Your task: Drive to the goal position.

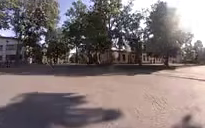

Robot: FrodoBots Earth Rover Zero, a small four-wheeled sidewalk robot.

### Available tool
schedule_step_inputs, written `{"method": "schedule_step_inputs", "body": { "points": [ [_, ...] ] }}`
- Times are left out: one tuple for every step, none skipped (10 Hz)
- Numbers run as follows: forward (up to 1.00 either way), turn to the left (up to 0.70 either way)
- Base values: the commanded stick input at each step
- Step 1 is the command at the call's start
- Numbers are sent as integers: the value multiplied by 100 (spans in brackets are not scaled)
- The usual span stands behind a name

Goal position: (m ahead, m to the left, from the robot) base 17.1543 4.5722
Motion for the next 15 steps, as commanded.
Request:
{"method": "schedule_step_inputs", "body": {
  "points": [
    [60,0],
    [60,0],
    [60,0],
    [60,0],
    [60,0],
    [60,0],
    [60,0],
    [60,0],
    [60,0],
    [60,0],
    [60,0],
    [60,0],
    [60,0],
    [60,0],
    [60,0]
  ]
}}
